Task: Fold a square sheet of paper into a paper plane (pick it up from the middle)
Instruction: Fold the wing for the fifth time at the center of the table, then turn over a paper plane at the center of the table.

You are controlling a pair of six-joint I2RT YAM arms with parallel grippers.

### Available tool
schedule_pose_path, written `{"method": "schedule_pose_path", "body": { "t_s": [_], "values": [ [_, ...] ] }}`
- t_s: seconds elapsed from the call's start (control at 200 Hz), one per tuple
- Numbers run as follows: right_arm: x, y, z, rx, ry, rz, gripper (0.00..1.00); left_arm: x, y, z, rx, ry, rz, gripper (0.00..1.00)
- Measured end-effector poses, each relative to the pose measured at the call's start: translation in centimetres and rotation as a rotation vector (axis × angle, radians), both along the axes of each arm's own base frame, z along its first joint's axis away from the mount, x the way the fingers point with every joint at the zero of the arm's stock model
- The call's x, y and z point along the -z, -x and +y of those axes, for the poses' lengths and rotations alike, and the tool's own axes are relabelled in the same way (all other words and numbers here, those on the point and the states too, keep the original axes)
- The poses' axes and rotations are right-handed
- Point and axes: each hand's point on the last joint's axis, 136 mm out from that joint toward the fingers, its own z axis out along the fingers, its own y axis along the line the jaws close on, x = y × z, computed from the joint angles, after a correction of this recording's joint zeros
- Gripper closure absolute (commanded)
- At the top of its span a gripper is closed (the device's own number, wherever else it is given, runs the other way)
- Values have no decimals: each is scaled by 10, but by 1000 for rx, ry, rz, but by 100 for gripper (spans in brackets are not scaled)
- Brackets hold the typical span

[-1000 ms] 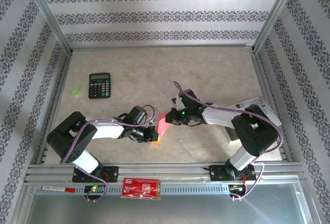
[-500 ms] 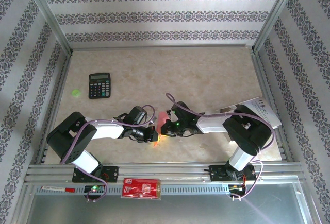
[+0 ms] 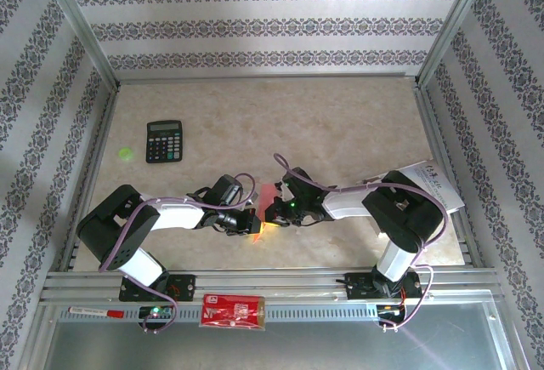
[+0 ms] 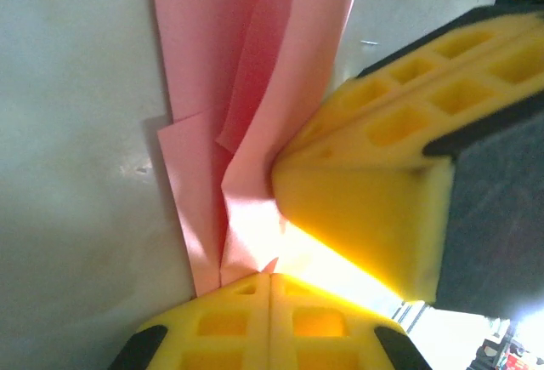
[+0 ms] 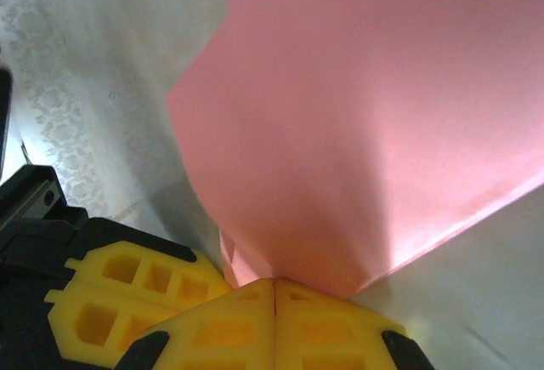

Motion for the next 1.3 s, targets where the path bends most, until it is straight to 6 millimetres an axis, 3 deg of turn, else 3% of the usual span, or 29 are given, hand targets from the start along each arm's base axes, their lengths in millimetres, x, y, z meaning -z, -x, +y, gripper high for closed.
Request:
{"method": "schedule_pose_path", "body": {
  "t_s": [0.37, 0.704, 0.904, 1.039, 1.129, 1.219, 1.299],
  "values": [
    [1, -35, -24, 67, 32, 2, 98, 0, -1, 0, 6, -3, -10, 100],
    [0, -88, -70, 191, 70, -24, 98, -1, -4, 0, 2, -12, -17, 100],
    [-10, -109, -101, 259, 122, -84, 95, -5, -5, 1, -24, -26, 6, 82],
    [-42, -106, -98, 240, 97, -182, 92, -31, -17, -7, -50, 13, -33, 69],
    [-55, -89, -89, 209, 87, -229, 83, -57, -30, -9, -78, 65, -91, 65],
    [-56, -63, -75, 161, 104, -243, 71, -77, -47, 5, -151, 95, -148, 63],
    [-54, -42, -60, 117, 138, -256, 60, -87, -67, 29, -250, 94, -190, 62]
  ]
}}
